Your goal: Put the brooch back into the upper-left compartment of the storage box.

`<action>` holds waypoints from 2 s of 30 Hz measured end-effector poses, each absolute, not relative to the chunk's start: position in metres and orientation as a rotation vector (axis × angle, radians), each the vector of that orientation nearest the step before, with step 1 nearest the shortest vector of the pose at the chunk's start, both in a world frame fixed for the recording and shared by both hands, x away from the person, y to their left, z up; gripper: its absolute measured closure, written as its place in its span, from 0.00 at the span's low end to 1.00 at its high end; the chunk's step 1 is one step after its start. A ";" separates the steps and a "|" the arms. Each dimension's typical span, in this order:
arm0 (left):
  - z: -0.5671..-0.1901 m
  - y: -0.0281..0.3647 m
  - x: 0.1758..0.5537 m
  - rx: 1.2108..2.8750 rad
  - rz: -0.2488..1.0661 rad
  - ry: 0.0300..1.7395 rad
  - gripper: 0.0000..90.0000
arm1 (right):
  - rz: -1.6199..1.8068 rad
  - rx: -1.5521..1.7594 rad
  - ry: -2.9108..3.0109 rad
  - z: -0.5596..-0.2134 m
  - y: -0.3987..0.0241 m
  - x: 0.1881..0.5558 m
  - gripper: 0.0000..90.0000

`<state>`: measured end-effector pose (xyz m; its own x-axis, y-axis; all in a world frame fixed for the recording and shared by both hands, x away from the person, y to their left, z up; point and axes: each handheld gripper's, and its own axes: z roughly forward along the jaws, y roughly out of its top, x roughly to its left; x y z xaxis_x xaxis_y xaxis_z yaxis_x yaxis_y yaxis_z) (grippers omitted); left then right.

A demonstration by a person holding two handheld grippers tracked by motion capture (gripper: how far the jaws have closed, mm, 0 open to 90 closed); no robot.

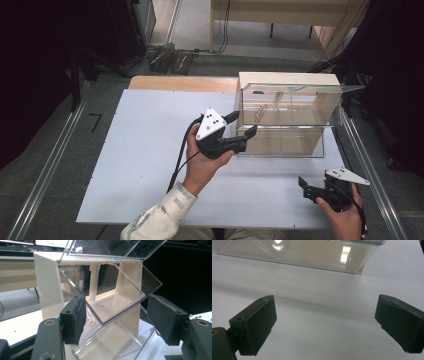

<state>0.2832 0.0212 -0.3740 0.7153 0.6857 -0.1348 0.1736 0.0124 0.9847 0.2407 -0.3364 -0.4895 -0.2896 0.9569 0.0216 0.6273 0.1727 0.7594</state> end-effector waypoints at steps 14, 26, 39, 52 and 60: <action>-0.386 0.053 0.273 1.519 0.499 0.789 0.34 | 0.934 1.490 1.982 -0.489 -0.336 0.240 0.03; -0.405 0.085 0.266 1.518 0.540 0.872 0.32 | 0.932 1.491 1.985 -0.489 -0.335 0.240 0.03; -0.420 0.113 0.256 1.519 0.588 0.934 0.32 | 0.931 1.478 1.994 -0.489 -0.335 0.240 0.03; -0.436 0.140 0.246 1.531 0.633 1.003 0.30 | 0.933 1.481 1.987 -0.488 -0.334 0.239 0.02; -0.445 0.151 0.241 1.552 0.635 1.049 0.29 | 0.933 1.484 1.987 -0.488 -0.335 0.239 0.02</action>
<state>0.2414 0.1508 -0.4453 0.4634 0.8758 -0.1350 0.2859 -0.0036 0.9583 0.2390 -0.3345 -0.4880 -0.2918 0.9563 0.0169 0.6238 0.1769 0.7613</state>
